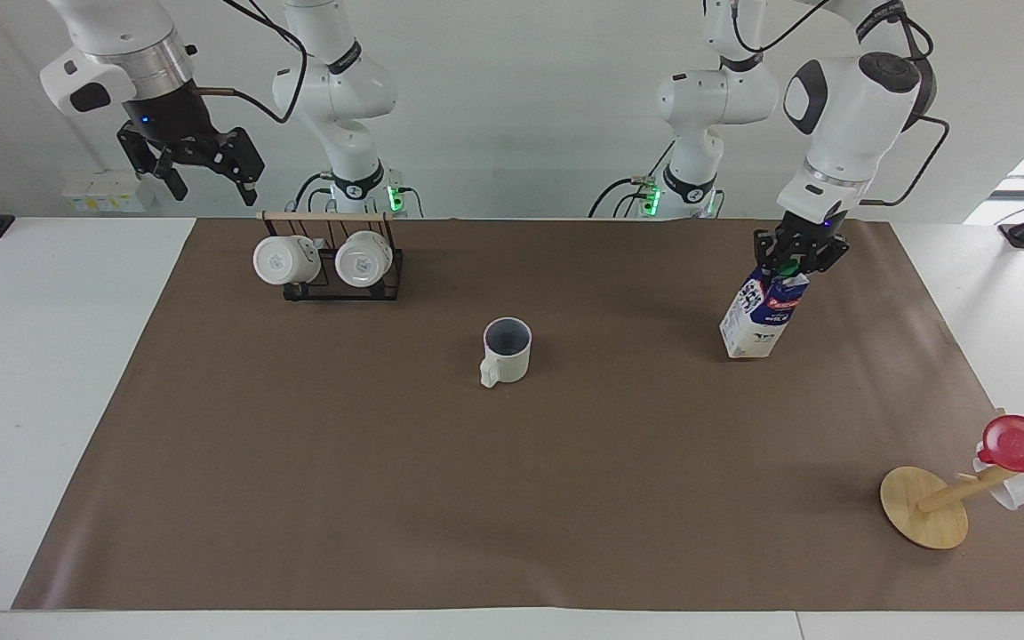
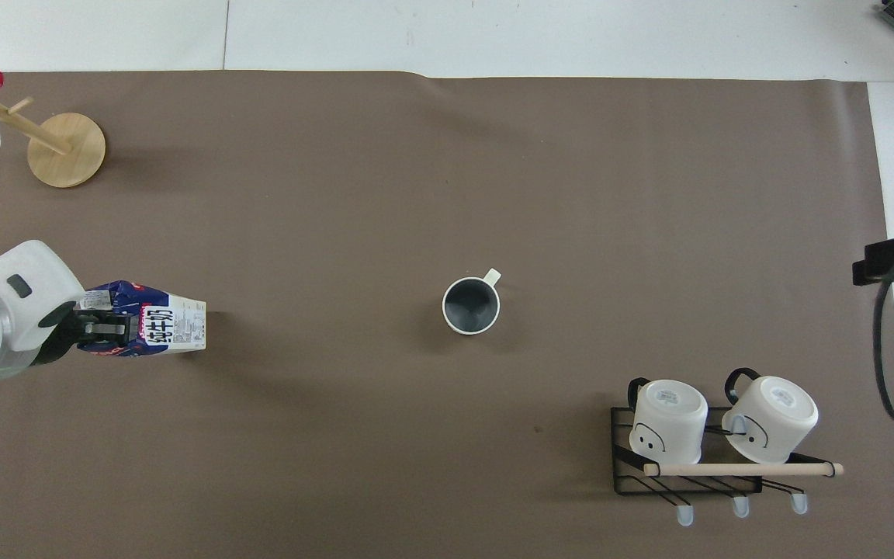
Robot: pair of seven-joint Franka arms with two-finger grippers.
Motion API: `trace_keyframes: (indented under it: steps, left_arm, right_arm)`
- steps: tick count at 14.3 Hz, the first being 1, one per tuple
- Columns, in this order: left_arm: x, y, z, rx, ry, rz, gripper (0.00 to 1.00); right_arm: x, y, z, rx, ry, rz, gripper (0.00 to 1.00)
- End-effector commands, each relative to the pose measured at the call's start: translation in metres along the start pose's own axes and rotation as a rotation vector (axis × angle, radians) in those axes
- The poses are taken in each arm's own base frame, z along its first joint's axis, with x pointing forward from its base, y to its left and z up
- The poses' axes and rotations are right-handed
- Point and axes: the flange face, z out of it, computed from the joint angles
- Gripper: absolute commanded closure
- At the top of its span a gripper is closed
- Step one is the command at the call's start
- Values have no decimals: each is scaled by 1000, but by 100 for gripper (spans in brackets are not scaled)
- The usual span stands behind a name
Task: Place cup and milk on table
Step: 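Carry the milk carton with the left gripper beside the white mug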
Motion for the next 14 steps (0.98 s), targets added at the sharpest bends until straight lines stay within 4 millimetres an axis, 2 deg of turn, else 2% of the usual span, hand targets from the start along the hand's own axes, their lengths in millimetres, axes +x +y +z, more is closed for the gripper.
trace_keyframes:
  steps: [1,4,7,9,10,14]
  left_arm:
    - [12,39,-13,-6,-21,-55,71]
    - [5,105,-23,-21,-23,-115,72]
    - [7,156,-19,-34,-25,-132,72]
    - [10,204,-17,-37,-28,-180,72]
    - [13,219,-16,-40,-31,-191,72]
    - [21,229,-5,-7,2,-162,72]
  right_arm:
    - [-1,1,1,0,-16,-21,0]
    - [-1,2,1,0,-16,-13,0]
    - [2,2,3,-1,-8,-8,0]
    - [-1,0,6,-1,-16,4,0]
    - [0,0,6,0,-16,5,0]
    - [0,1,6,1,-16,0,0]
